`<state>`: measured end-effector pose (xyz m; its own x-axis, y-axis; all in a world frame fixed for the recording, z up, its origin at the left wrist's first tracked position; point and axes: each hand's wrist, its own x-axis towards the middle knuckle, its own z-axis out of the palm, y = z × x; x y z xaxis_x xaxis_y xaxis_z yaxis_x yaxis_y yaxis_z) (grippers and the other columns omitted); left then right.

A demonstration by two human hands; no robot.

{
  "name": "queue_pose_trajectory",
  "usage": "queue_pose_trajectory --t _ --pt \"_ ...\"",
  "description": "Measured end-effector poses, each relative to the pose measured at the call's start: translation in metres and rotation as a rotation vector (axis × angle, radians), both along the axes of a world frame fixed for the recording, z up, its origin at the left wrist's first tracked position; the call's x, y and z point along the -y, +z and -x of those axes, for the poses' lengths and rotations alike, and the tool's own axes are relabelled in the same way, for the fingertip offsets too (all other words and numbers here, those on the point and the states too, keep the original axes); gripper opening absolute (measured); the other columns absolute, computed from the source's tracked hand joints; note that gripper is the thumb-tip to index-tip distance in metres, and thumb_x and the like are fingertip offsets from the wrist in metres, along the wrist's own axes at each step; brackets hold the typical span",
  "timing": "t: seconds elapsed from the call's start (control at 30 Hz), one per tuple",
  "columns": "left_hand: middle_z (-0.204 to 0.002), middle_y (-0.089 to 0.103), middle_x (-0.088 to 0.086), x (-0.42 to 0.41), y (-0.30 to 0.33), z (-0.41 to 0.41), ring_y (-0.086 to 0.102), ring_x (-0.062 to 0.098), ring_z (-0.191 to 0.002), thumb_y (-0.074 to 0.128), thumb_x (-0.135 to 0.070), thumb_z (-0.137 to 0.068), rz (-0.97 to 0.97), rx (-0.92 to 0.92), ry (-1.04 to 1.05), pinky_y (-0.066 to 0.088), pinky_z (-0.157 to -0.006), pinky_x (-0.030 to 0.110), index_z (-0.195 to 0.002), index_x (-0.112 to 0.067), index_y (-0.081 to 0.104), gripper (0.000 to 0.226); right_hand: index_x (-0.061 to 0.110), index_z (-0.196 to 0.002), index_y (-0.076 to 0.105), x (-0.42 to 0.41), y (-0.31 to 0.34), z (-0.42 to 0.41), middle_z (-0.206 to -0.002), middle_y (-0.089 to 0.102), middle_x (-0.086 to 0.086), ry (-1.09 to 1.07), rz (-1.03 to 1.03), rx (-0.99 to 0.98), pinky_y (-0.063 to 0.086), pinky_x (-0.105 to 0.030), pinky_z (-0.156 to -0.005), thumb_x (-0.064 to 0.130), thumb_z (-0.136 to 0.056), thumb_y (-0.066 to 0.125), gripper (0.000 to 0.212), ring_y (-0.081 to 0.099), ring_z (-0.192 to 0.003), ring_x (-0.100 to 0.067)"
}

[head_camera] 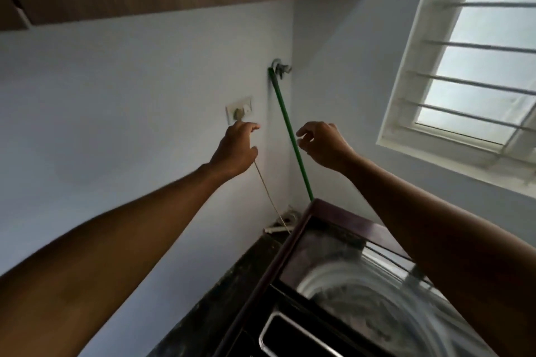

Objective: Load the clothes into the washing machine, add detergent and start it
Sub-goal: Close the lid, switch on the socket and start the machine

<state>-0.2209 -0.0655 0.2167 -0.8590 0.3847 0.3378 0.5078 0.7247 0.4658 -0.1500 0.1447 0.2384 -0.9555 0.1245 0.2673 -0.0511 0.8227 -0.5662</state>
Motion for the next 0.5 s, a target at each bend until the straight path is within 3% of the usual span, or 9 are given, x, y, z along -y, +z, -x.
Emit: queue_pose_trajectory --t 0.07,0.27,0.5 --pt "-0.146 0.043 0.007 0.005 0.000 0.023 0.041 0.025 -0.135 0.064 -0.016 -0.091 0.029 -0.011 0.028 0.039 -0.111 0.039 -0.141 -0.018 0.047 0.052 0.010 -0.119 0.065 0.007 0.001 0.024 -0.110 0.067 -0.008 0.025 -0.003 0.002 0.048 -0.025 -0.076 0.019 -0.095 0.061 0.026 0.062 -0.089 -0.016" --pt "-0.145 0.046 0.008 0.005 0.005 0.101 0.046 0.029 -0.130 0.065 -0.021 -0.091 0.147 -0.072 0.081 0.043 -0.108 0.040 -0.138 -0.015 0.049 0.050 0.013 -0.123 0.062 0.030 -0.005 0.114 -0.112 0.066 -0.005 0.056 0.063 0.078 0.053 -0.035 -0.092 0.023 -0.092 0.065 0.032 0.062 -0.103 -0.020" --pt "-0.140 0.050 0.006 0.012 -0.003 0.190 0.045 0.028 -0.129 0.064 -0.019 -0.088 0.423 -0.185 0.021 0.036 -0.106 0.037 -0.134 -0.013 0.050 0.049 0.013 -0.128 0.059 0.039 -0.044 0.210 -0.119 0.066 -0.004 0.026 0.166 0.068 0.042 -0.022 -0.080 0.021 -0.091 0.064 0.038 0.061 -0.106 -0.017"
